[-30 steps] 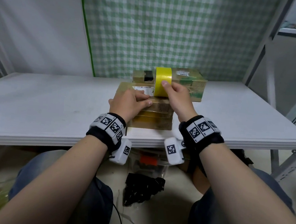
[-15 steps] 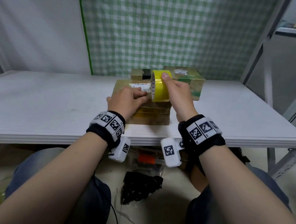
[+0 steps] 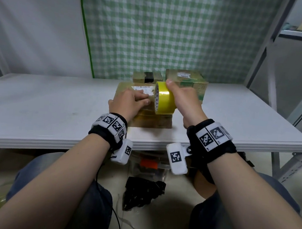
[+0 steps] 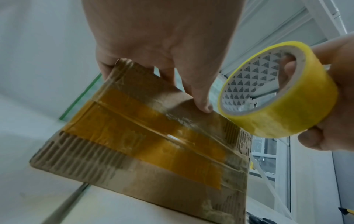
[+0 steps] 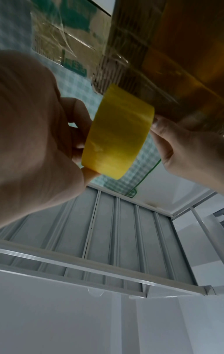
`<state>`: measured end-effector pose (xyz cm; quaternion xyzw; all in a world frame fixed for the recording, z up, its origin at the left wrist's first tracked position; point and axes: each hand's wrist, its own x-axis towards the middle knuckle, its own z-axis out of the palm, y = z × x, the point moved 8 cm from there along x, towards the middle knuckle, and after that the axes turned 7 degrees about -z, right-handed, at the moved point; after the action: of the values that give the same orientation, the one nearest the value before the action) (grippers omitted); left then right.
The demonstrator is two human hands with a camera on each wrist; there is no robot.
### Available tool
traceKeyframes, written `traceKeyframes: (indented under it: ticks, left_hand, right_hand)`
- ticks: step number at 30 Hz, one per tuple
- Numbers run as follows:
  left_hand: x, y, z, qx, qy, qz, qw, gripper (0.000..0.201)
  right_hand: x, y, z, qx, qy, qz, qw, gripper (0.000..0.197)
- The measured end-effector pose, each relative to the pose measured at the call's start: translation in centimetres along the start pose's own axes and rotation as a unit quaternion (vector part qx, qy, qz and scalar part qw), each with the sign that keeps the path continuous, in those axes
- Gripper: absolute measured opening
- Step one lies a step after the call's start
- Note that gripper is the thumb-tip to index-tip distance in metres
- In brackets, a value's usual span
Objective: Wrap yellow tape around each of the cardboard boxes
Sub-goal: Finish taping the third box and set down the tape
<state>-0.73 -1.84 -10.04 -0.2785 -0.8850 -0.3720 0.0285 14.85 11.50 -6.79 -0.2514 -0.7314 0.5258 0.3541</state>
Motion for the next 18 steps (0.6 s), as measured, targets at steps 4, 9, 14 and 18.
traceKeyframes:
  ticks: [4, 9, 14, 18]
  left_hand:
    - [0.3, -0.1, 0.2, 0.000, -0.003, -0.005, 1.000, 0.033]
    - [0.5, -0.1, 0.2, 0.000, -0.002, -0.005, 1.000, 0.034]
    - [0.5, -0.2, 0.4, -0.009, 0.001, 0.007, 1.000, 0.032]
    - [0.7, -0.1, 0.5, -0.003, -0.020, 0.035, 0.999, 0.033]
  right_hand:
    - [-0.2, 1.0, 0.2, 0.002, -0.018, 0.028, 0.999, 0.065]
    - [-1.1, 2.3, 0.5, -0.049, -0.067, 0.073, 0.994, 0.046]
    - [-1.8, 3.0, 0.7, -0.103, -0.108, 0.088, 0.985, 0.047]
    - [-2.1, 3.1, 1.3, -0.097, -0.133, 0.096, 0.982, 0.056]
